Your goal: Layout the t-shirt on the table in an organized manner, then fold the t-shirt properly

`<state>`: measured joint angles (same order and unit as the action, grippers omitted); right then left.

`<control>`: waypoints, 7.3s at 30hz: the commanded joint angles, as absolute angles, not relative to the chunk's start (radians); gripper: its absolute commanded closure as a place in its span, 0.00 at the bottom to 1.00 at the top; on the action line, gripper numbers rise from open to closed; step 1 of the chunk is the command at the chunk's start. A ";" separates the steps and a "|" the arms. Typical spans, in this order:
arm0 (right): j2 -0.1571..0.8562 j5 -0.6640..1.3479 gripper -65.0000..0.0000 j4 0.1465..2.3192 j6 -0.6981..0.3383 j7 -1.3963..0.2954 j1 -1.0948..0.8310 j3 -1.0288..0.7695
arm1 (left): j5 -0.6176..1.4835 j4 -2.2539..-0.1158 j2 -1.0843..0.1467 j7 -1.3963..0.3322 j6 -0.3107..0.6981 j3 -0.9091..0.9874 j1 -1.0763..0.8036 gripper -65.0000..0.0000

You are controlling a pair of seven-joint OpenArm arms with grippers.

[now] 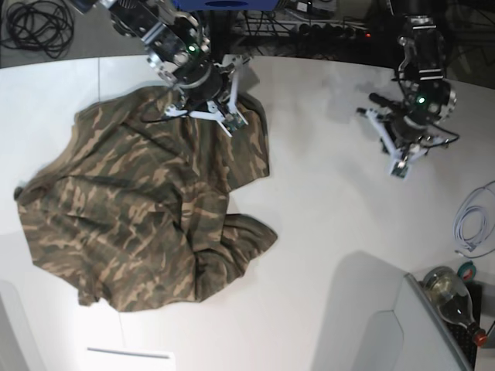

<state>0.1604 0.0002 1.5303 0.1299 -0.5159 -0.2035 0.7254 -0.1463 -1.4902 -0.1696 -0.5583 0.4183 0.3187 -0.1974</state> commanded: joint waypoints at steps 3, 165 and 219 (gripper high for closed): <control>0.203 -0.002 1.00 1.687 0.128 -0.487 -0.269 0.677 | -0.041 -1.503 -0.168 -0.544 0.415 0.257 -0.156 0.51; 0.010 0.001 0.99 1.687 -0.157 -0.627 -0.292 -0.139 | 0.082 -1.756 -0.315 -0.722 0.475 0.484 -0.438 0.40; 0.015 0.001 1.00 1.916 -0.160 -0.627 -0.521 -0.133 | -0.941 -1.621 -0.079 -0.257 0.453 -0.390 -0.306 0.39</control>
<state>0.0113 -0.0010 1.9022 -0.1646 -0.6403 -0.5220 -0.1310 -0.9577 -1.6039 -0.0837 -0.2737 0.4675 -0.3901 -0.3084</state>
